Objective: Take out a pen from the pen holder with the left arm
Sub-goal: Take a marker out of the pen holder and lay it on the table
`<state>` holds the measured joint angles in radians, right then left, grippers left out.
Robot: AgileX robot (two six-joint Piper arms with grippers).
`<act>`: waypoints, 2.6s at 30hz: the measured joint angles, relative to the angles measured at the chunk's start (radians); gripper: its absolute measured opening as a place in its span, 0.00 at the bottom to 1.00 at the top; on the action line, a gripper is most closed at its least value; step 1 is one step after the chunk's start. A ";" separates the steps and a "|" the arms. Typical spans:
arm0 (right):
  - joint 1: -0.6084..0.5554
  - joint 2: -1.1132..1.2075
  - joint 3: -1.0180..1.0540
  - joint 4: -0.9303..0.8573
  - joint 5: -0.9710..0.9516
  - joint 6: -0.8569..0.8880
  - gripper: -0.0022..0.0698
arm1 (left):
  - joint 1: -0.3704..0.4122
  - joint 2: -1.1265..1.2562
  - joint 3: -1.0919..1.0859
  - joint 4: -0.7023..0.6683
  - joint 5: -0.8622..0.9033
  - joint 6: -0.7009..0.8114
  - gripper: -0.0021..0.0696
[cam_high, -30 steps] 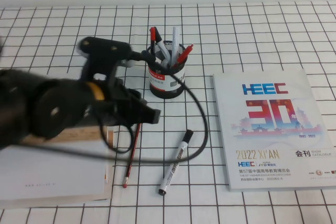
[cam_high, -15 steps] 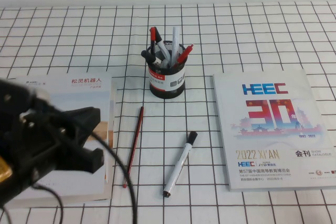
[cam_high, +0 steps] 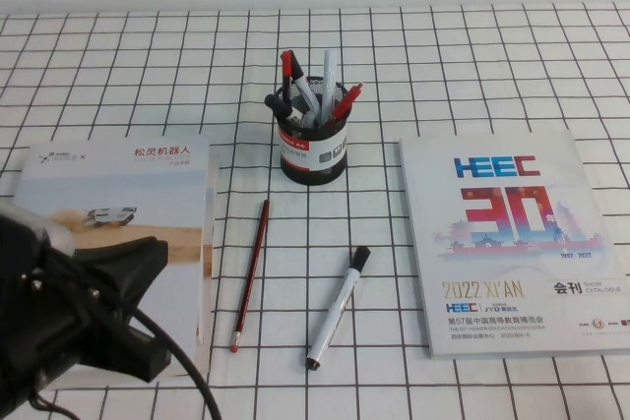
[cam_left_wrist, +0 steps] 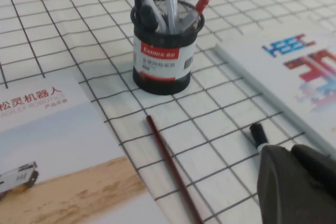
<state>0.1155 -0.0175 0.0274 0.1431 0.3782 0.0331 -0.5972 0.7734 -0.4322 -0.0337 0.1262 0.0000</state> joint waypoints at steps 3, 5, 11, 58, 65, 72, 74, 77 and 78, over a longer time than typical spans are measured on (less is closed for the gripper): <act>0.000 0.000 0.000 0.000 0.000 0.000 0.01 | 0.000 0.000 0.002 0.057 0.020 0.000 0.03; 0.000 0.000 0.000 0.000 0.000 0.000 0.01 | 0.000 0.000 0.002 0.085 0.021 0.000 0.03; 0.000 0.000 0.000 0.000 0.000 0.000 0.01 | 0.000 -0.002 0.017 0.161 0.019 0.000 0.03; 0.000 0.000 0.000 0.000 0.000 0.000 0.01 | 0.509 -0.780 0.457 0.017 0.236 0.018 0.03; 0.000 0.000 0.000 0.000 0.000 0.000 0.01 | 0.509 -0.780 0.457 0.014 0.256 0.018 0.03; 0.000 0.000 0.000 0.000 0.000 0.000 0.01 | 0.509 -0.780 0.457 0.014 0.257 0.018 0.03; 0.000 0.000 0.000 0.000 0.000 0.000 0.01 | 0.509 -0.780 0.457 0.014 0.257 0.018 0.03; 0.000 0.000 0.000 0.000 0.000 0.000 0.01 | 0.509 -0.780 0.457 0.014 0.257 0.018 0.03; 0.000 0.000 0.000 0.000 0.000 0.000 0.01 | 0.509 -0.780 0.457 0.014 0.257 0.018 0.03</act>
<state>0.1155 -0.0175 0.0274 0.1431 0.3782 0.0331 -0.0880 -0.0070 0.0243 -0.0192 0.3830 0.0179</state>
